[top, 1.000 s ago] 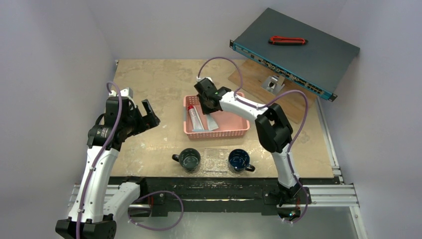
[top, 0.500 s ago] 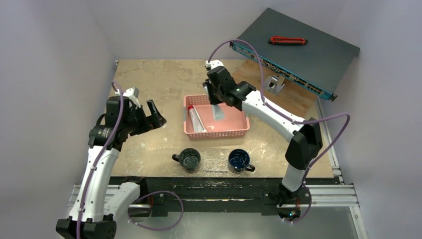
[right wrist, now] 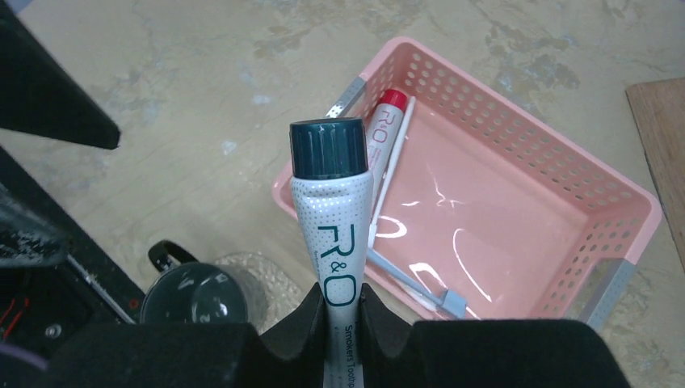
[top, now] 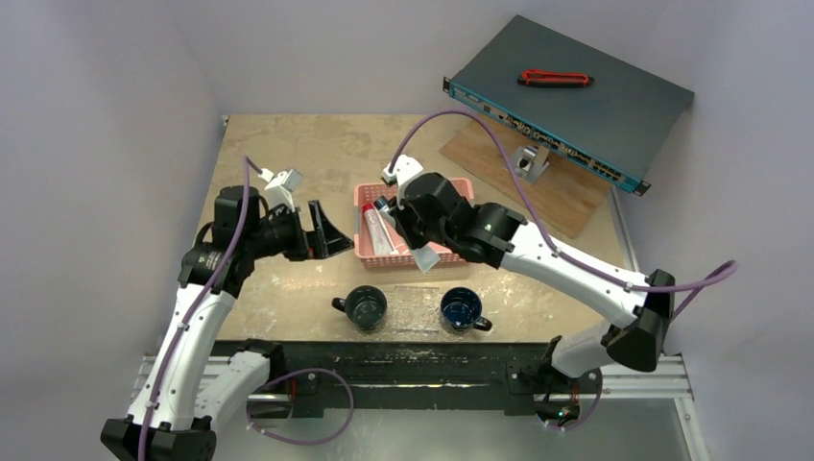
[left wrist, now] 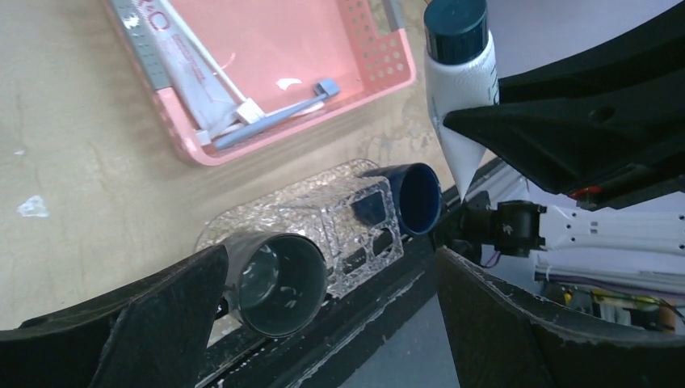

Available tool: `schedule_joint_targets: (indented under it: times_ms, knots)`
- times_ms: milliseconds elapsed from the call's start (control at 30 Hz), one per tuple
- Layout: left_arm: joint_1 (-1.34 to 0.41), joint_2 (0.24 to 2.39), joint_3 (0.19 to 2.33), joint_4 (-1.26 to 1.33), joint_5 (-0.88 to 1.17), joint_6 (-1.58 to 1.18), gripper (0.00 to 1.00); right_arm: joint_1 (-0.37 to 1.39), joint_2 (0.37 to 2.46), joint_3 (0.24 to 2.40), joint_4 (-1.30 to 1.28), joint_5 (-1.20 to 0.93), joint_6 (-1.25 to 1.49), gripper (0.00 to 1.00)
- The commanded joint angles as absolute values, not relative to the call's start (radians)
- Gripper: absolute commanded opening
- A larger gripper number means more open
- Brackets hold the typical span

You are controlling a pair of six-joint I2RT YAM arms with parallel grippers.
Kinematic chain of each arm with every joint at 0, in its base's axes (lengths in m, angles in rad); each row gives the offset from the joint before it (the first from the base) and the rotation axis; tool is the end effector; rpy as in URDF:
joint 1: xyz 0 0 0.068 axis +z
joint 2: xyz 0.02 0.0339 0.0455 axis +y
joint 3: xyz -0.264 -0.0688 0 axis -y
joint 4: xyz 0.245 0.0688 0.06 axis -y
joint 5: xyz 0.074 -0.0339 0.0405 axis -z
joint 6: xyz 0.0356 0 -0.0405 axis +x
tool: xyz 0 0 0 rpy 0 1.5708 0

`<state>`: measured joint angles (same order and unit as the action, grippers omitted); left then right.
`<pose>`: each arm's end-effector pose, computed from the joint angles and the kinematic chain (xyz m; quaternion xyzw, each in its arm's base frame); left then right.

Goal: Prepare toiletry sets of a toothbrush and toothpaste on the tray

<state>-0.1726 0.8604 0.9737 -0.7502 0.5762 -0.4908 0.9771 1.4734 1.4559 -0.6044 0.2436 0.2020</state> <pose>0.1621 -0.0480 0.3392 -0.0093 0.8656 -0.3804 0.3255 0.1909 0.2675 0.3687 -0.2823 0.8385 0.1623 0.4370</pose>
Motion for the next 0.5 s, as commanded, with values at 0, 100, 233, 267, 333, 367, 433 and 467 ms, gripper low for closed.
schedule_joint_targets:
  times_ms: [0, 100, 233, 267, 333, 367, 433, 467]
  knots:
    - [-0.179, 0.818, 0.952, -0.667, 0.753, -0.525, 0.99, 1.053, 1.373, 1.408, -0.579, 0.257, 0.117, 0.04]
    - [-0.179, 0.807, 0.954, -0.674, 0.826, -0.548, 0.99, 1.112, 1.343, 1.378, -0.586, 0.269, 0.097, 0.04]
    - [-0.179, 0.809, 0.960, -0.699, 0.902, -0.557, 0.99, 1.184, 1.316, 1.340, -0.592, 0.270, 0.079, 0.04]
    - [-0.179, 0.808, 0.959, -0.707, 0.917, -0.557, 0.99, 1.198, 1.311, 1.335, -0.593, 0.269, 0.075, 0.04]
    - [-0.179, 0.807, 0.952, -0.712, 0.948, -0.557, 0.99, 1.224, 1.309, 1.332, -0.594, 0.266, 0.070, 0.03]
    - [-0.180, 0.809, 0.948, -0.720, 0.960, -0.555, 0.99, 1.237, 1.308, 1.334, -0.592, 0.263, 0.068, 0.03]
    - [-0.181, 0.816, 0.944, -0.747, 0.970, -0.547, 0.99, 1.263, 1.308, 1.342, -0.592, 0.262, 0.065, 0.03]
    - [-0.183, 0.821, 0.943, -0.762, 0.971, -0.535, 0.99, 1.274, 1.310, 1.347, -0.592, 0.264, 0.062, 0.03]
